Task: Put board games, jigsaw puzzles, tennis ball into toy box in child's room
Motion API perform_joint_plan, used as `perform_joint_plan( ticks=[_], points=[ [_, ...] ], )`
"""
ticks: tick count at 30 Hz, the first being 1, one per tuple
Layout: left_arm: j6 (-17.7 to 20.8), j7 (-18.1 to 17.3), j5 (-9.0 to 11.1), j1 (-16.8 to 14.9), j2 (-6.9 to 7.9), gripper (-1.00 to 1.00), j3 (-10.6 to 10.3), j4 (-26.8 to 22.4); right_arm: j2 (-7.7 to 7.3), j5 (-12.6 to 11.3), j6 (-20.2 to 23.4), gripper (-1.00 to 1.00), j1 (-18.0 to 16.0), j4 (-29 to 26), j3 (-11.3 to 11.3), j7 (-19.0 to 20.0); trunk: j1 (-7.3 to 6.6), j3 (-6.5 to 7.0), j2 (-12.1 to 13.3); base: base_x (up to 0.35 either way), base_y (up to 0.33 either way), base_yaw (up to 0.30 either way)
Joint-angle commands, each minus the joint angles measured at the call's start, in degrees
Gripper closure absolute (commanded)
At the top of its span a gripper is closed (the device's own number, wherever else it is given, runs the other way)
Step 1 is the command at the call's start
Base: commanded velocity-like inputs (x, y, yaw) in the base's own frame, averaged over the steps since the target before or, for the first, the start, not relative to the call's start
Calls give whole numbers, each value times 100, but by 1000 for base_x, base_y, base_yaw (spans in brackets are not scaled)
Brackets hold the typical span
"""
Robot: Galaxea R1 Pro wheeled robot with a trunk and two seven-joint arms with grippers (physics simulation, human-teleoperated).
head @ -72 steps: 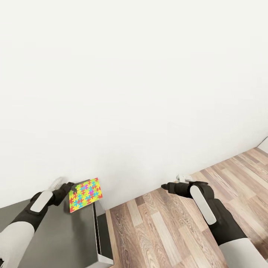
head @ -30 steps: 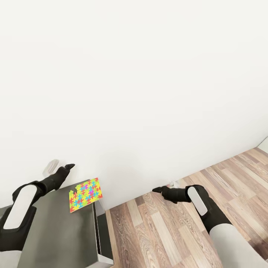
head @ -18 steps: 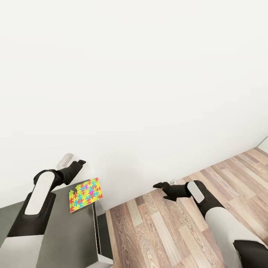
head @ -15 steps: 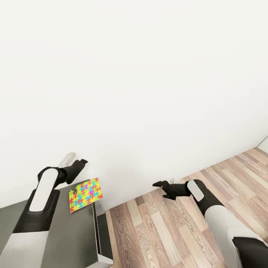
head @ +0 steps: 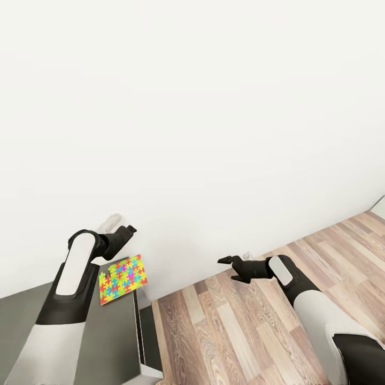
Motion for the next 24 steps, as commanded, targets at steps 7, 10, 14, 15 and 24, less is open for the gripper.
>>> perform_joint_plan(
  ticks=[7, 10, 14, 15, 24],
  points=[
    [193, 116, 47, -54, -40, -100, -114, -119, -1, 51, 31, -100, -23, 19, 2, 98, 3, -64, -11, 0, 0, 0],
    [261, 119, 49, -63, -50, -100, -138, -144, 1, 53, 32, -100, -26, 22, 3, 109, 3, -89, -11, 0, 0, 0],
    [342, 116, 51, -70, -60, -100, -153, -160, -3, 55, 33, -100, -25, 21, 4, 118, 3, -116, -11, 0, 0, 0],
    [381, 109, 52, -73, -64, -100, -158, -172, -5, 57, 33, -100, -24, 17, 4, 121, 3, -120, -11, 0, 0, 0],
    [521, -82, 48, -63, -62, -100, -180, -346, -6, 56, 34, -100, -16, -81, 11, 130, 91, -213, -172, 0, 0, 0]
  ],
)
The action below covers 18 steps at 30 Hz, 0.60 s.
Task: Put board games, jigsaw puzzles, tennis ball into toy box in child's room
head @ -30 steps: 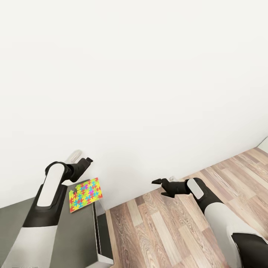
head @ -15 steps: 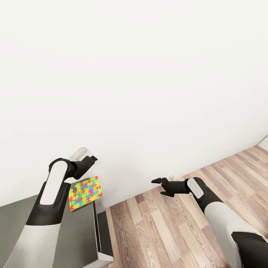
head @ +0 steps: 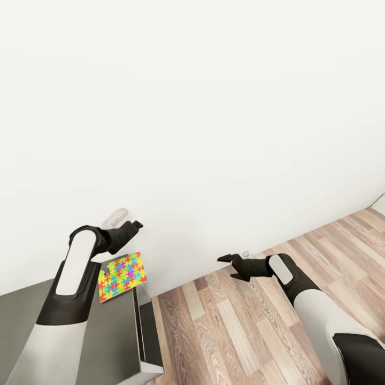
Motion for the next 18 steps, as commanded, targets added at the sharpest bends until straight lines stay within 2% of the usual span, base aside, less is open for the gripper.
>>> perform_joint_plan(
  ticks=[1, 18],
  points=[
    [41, 17, 40, -5, -1, -100, 0, -26, 0, 49, 21, -100, -2, -20, -11, 45, 25, -29, -52, 0, 0, 0],
    [119, -119, 44, -9, -18, -100, -6, -103, 3, 54, 21, -100, 6, -139, -4, 57, 399, -341, -734, 0, 0, 0]
  ],
)
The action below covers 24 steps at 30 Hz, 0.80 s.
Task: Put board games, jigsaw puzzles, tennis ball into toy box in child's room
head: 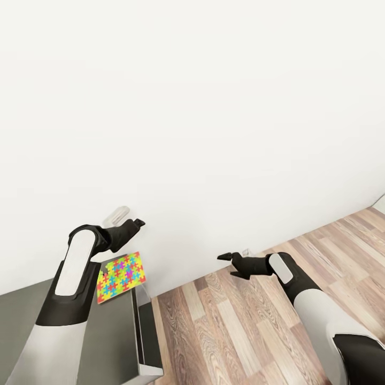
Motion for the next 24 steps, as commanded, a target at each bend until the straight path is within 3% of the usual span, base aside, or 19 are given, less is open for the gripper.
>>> perform_joint_plan(
  ticks=[1, 24],
  points=[
    [21, 45, 44, -8, -3, -100, 2, -8, 0, 47, 21, -100, -4, -34, -13, 46, 24, -27, -50, 0, 0, 0],
    [62, 3, 53, -52, -84, -100, -6, -15, -15, 34, 21, -100, -32, -445, -28, 35, 486, -405, -892, 0, 0, 0]
  ],
)
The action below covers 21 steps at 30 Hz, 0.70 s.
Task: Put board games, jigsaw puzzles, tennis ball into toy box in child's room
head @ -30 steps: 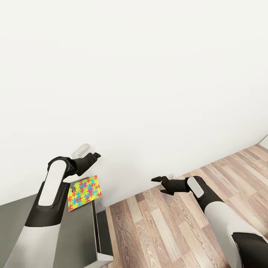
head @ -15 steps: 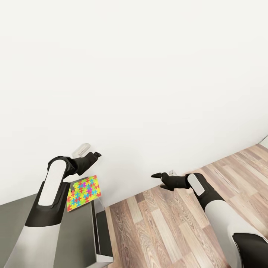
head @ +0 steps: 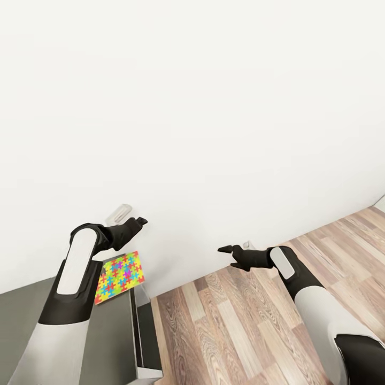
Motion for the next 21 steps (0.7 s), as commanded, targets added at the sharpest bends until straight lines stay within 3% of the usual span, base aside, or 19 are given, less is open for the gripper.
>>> perform_joint_plan(
  ticks=[1, 21],
  points=[
    [18, 55, 44, -6, -2, -100, 2, -6, 1, 46, 23, -100, -4, 0, -14, 44, 1, -7, -6, 0, 0, 0],
    [86, 53, 46, -18, -88, -100, 0, -6, -11, 21, 55, -100, 14, -71, -36, 53, 1, -135, -6, 0, 0, 0]
  ],
)
